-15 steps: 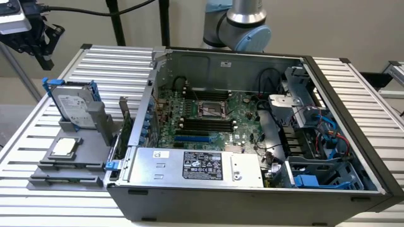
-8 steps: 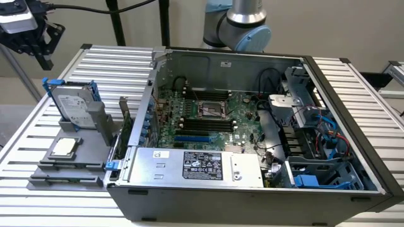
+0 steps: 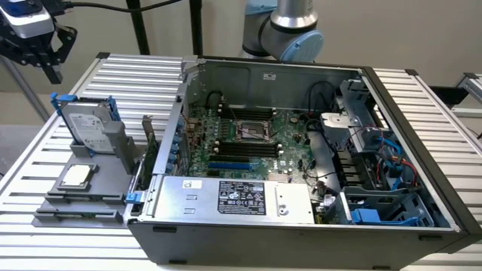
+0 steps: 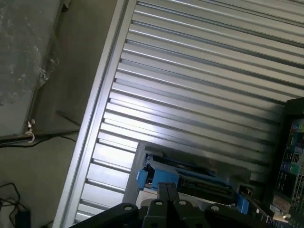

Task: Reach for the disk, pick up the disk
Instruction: 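Pick up the disk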

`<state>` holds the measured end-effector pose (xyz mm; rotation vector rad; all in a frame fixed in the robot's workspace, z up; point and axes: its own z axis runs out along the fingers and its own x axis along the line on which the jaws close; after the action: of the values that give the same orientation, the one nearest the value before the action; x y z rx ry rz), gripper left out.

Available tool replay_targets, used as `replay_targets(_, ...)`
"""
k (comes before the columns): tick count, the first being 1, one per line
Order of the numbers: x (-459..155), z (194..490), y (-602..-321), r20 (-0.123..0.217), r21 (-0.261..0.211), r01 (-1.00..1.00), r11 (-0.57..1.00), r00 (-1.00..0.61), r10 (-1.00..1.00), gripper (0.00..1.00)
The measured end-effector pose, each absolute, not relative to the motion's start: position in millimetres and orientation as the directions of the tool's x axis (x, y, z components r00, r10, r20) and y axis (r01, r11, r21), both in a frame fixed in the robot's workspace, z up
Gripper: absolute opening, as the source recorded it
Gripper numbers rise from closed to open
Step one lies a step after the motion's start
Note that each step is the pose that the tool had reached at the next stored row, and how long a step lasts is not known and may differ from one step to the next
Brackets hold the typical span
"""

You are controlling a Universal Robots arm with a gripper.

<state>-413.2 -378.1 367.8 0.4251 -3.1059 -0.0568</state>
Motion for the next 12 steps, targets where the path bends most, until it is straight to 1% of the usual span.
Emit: replay_targets(12,-413.2,367.7,-378.2,0.000,0.036,-0.471,0.881,-0.882,-0.471,0.11)
